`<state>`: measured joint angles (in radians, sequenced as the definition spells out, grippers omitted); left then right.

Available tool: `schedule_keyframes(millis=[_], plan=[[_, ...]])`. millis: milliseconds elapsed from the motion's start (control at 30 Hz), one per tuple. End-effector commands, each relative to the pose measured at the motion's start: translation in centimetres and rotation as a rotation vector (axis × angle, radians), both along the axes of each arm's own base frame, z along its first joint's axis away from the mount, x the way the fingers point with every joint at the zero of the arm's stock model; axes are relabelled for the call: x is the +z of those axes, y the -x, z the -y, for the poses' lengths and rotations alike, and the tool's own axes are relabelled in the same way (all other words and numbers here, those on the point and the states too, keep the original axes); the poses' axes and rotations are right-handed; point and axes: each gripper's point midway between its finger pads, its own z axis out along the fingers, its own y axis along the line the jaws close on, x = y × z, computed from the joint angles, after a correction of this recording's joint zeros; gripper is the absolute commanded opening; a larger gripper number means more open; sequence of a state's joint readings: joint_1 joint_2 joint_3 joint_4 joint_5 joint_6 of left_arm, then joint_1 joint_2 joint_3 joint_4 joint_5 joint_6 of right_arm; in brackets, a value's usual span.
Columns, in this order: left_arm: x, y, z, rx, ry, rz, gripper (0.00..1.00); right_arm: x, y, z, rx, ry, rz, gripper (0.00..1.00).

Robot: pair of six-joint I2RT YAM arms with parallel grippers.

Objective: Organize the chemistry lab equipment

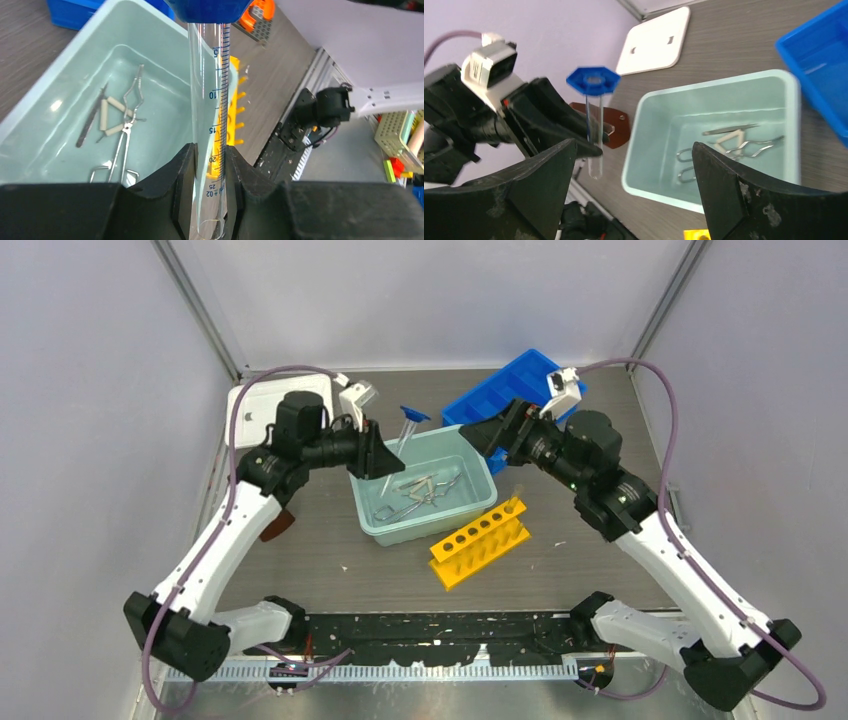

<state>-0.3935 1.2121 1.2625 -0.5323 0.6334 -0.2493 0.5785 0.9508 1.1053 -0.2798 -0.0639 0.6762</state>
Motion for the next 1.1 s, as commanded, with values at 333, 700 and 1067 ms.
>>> schedule_keyframes(millis=[333, 700, 1067], plan=[[2.0, 4.9, 0.6, -0.188, 0.069, 0.145, 0.16, 3.7, 0.5, -8.3, 0.396, -0.222, -0.1, 0.9], [1.5, 5.3, 0.9, -0.232, 0.063, 0.109, 0.15, 3.3, 0.7, -9.6, 0.483, -0.199, -0.073, 0.88], [1.1, 5.7, 1.1, -0.259, 0.068, 0.086, 0.15, 2.7, 0.1, -10.5, 0.494, -0.189, -0.072, 0.83]])
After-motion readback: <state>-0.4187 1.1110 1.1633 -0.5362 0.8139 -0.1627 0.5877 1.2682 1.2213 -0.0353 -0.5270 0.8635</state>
